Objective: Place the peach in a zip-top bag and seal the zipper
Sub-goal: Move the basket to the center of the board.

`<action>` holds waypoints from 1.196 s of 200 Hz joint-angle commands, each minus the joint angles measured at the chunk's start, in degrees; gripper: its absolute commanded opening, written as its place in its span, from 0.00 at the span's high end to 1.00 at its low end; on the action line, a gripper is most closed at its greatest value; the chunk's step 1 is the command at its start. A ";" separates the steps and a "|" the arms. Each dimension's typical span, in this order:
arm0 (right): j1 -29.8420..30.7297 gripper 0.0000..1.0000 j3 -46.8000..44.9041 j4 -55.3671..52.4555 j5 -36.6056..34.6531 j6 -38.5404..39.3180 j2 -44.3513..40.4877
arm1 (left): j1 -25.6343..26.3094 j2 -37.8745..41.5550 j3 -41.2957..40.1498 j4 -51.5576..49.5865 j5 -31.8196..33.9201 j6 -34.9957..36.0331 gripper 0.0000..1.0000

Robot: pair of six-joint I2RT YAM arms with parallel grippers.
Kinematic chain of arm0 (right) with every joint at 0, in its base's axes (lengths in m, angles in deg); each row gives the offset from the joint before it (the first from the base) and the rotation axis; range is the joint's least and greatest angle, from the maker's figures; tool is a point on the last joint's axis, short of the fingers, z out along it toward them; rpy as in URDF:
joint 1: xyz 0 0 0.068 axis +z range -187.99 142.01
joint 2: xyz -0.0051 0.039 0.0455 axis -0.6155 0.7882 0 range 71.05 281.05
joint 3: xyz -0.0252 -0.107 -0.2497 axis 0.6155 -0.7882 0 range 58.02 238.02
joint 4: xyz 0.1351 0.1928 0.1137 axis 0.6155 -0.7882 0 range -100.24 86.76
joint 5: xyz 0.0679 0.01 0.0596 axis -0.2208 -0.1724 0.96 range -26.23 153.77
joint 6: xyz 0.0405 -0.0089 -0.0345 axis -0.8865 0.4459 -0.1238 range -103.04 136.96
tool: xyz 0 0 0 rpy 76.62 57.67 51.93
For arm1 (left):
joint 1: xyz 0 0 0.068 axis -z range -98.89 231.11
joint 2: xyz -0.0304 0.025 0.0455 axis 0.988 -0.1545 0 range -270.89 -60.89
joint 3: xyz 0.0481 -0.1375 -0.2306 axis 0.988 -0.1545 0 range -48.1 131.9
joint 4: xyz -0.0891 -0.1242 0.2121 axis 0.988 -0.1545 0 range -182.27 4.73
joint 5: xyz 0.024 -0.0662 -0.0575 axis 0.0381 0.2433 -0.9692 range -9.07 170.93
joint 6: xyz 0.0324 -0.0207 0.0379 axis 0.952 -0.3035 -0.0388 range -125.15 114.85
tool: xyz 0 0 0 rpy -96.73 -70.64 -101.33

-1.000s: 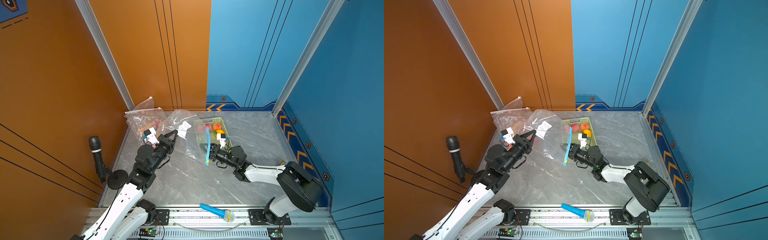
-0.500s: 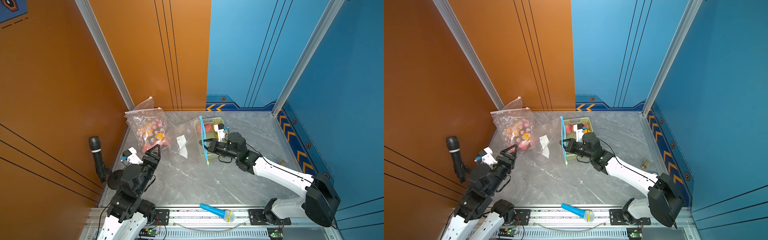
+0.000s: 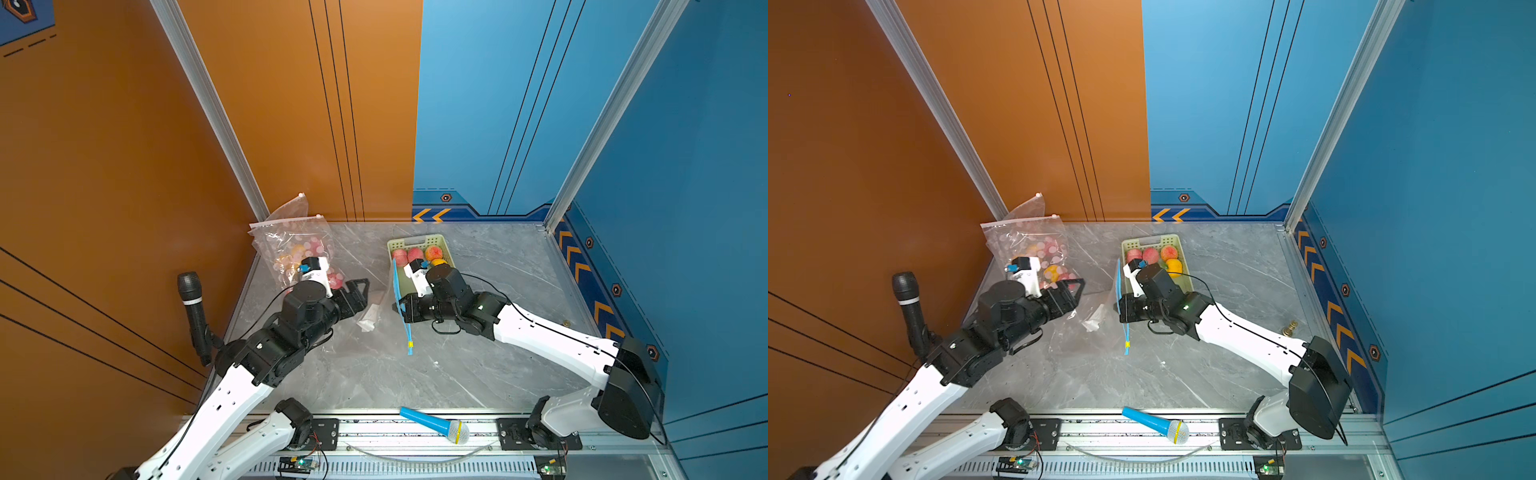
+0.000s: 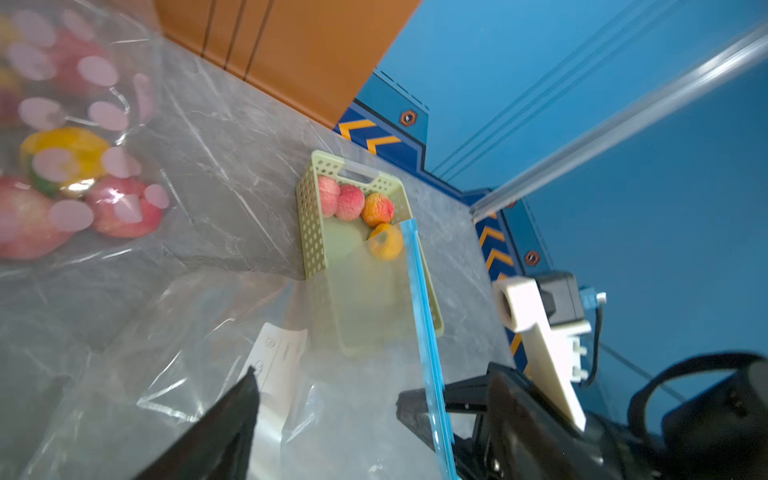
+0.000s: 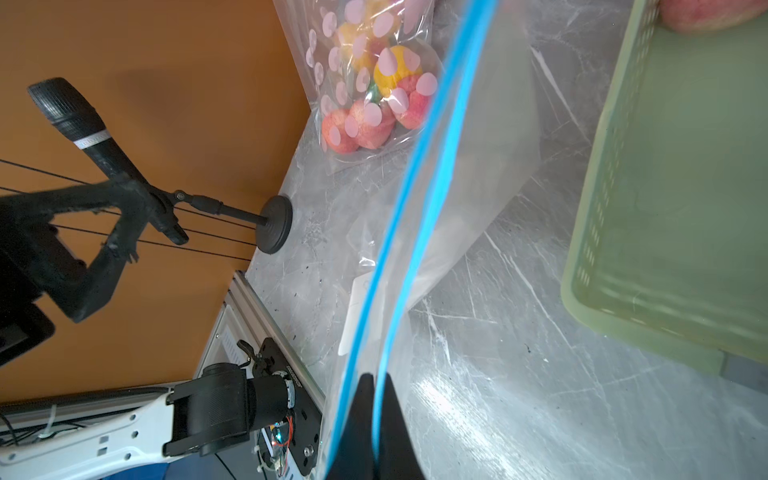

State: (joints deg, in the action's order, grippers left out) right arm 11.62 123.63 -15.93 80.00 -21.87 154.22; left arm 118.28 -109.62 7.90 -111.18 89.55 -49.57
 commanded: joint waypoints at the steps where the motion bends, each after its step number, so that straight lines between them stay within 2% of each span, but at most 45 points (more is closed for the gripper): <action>1: 0.51 1.00 2.77 -2.23 -2.05 2.30 -0.02 | 3.42 -4.40 5.24 -1.07 3.88 7.98 0.07; 51: 1.54 1.00 3.13 -1.40 -3.61 3.14 -0.75 | 6.76 -13.93 11.59 -4.15 7.80 12.13 0.13; 56: 1.55 1.00 3.13 -1.24 -3.72 3.22 -0.84 | 6.91 -14.42 11.71 -4.38 7.97 12.24 0.17; 127: 1.46 1.00 1.72 5.20 -2.71 4.65 -2.43 | 7.85 -16.22 12.37 -7.14 6.99 13.29 0.26; 175: 1.54 1.00 1.99 5.02 -2.81 6.13 -2.50 | 7.74 -17.79 13.21 -7.39 5.46 14.39 0.33; 205: 1.46 1.00 1.99 4.67 -3.84 6.31 -2.61 | 7.57 -18.50 12.99 -8.35 5.35 14.20 0.57; 239: 1.36 1.00 1.99 4.43 -5.41 6.22 -2.46 | 7.40 -17.64 12.28 -8.45 5.83 13.38 0.72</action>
State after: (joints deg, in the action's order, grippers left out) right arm 12.91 125.42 -12.10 76.88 -16.87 153.02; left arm 125.58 -127.91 19.73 -118.17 95.28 -35.97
